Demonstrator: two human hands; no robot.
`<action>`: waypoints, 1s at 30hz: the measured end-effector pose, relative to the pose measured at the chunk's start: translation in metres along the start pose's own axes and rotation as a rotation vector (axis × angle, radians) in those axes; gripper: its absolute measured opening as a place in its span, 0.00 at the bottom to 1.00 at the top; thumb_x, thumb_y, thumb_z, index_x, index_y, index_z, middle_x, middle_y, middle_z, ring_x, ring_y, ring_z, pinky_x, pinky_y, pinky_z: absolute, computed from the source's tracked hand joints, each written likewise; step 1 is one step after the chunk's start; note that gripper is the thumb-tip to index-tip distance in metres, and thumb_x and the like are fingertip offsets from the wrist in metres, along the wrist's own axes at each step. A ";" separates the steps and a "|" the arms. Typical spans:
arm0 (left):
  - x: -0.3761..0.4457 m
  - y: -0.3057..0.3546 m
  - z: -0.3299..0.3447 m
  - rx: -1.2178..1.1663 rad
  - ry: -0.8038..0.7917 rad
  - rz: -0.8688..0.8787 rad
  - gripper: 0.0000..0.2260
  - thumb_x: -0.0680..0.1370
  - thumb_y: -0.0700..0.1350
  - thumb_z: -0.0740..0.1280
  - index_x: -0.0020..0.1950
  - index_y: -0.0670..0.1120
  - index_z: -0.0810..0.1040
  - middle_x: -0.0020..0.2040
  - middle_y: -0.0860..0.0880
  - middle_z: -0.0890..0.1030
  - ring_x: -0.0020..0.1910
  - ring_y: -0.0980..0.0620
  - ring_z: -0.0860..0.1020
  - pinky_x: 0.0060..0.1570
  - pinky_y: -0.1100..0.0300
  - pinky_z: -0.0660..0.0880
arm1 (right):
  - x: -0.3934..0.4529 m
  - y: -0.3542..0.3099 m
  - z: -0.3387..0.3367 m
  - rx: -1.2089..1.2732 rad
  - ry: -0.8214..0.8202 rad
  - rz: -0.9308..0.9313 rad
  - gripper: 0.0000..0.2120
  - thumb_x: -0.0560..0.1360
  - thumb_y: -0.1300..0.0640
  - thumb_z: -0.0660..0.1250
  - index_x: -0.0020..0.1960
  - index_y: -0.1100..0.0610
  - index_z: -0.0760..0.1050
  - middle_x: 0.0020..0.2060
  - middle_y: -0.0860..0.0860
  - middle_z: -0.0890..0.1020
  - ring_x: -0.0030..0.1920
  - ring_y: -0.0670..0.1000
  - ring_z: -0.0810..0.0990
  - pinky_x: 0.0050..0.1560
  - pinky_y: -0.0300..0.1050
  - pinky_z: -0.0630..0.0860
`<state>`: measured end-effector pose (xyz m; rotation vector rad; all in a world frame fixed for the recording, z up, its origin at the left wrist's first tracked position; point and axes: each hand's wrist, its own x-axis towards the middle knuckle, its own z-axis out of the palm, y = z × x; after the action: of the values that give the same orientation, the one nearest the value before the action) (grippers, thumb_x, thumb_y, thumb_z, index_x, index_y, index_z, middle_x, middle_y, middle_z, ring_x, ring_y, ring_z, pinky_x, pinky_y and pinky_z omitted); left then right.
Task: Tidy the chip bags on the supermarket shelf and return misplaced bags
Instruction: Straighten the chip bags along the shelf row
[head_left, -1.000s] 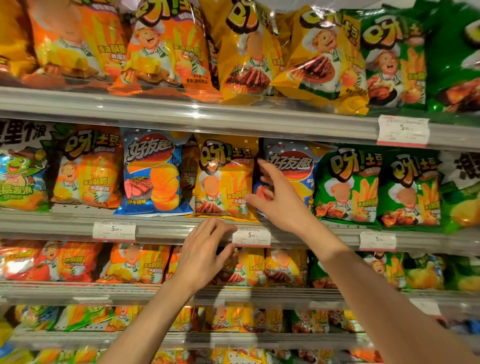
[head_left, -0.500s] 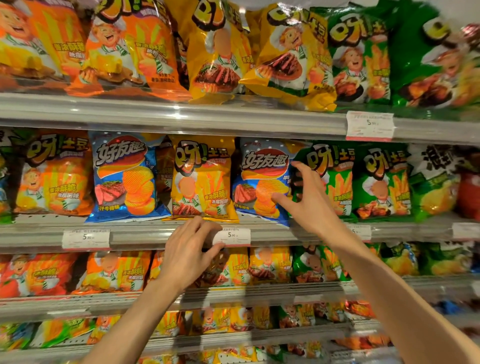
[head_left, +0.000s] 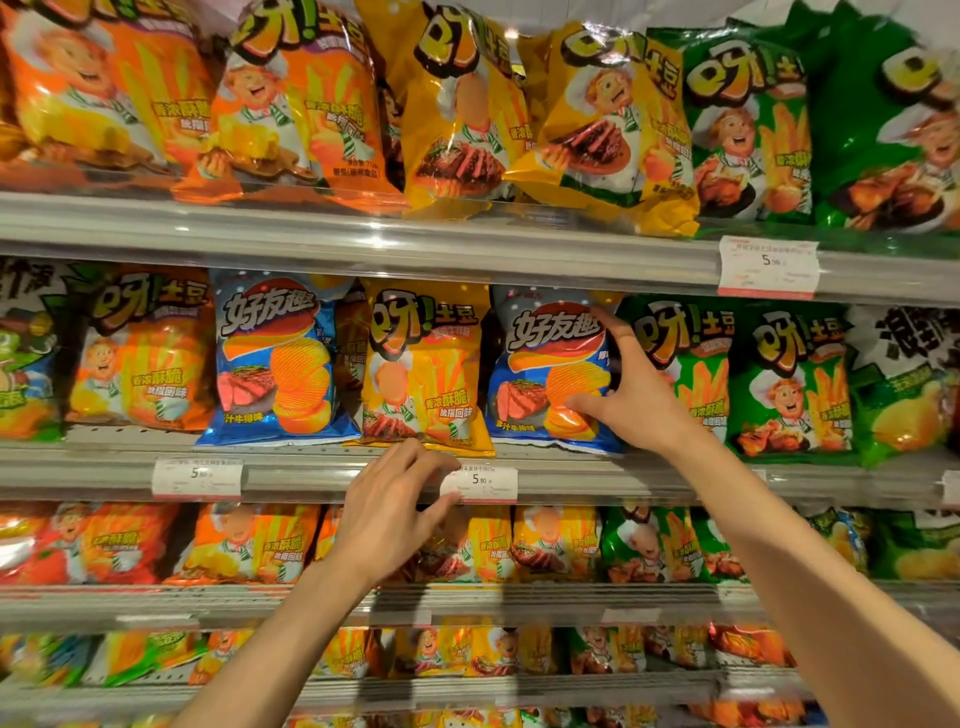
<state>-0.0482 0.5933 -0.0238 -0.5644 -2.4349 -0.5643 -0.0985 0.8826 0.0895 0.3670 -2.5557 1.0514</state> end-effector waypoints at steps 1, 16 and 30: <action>0.000 0.000 0.000 -0.001 -0.003 -0.004 0.13 0.75 0.54 0.74 0.58 0.55 0.79 0.46 0.57 0.74 0.46 0.55 0.76 0.39 0.64 0.67 | 0.000 0.001 -0.002 0.031 -0.026 0.001 0.51 0.68 0.57 0.80 0.78 0.35 0.52 0.66 0.47 0.76 0.59 0.47 0.81 0.60 0.54 0.81; 0.000 -0.002 -0.001 0.000 -0.005 0.013 0.16 0.73 0.52 0.76 0.59 0.54 0.79 0.47 0.56 0.75 0.47 0.55 0.76 0.39 0.65 0.67 | -0.009 0.002 0.017 0.091 -0.095 0.015 0.47 0.75 0.59 0.75 0.81 0.43 0.47 0.68 0.51 0.74 0.59 0.47 0.79 0.58 0.42 0.77; 0.000 -0.003 0.000 -0.005 0.003 0.018 0.16 0.73 0.51 0.76 0.60 0.52 0.80 0.47 0.55 0.76 0.46 0.55 0.77 0.38 0.65 0.67 | -0.013 0.009 0.026 0.127 -0.159 0.020 0.52 0.72 0.56 0.79 0.82 0.45 0.46 0.70 0.51 0.71 0.63 0.49 0.78 0.54 0.32 0.77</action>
<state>-0.0500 0.5911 -0.0246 -0.5869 -2.4237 -0.5631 -0.0955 0.8714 0.0611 0.4765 -2.6420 1.2418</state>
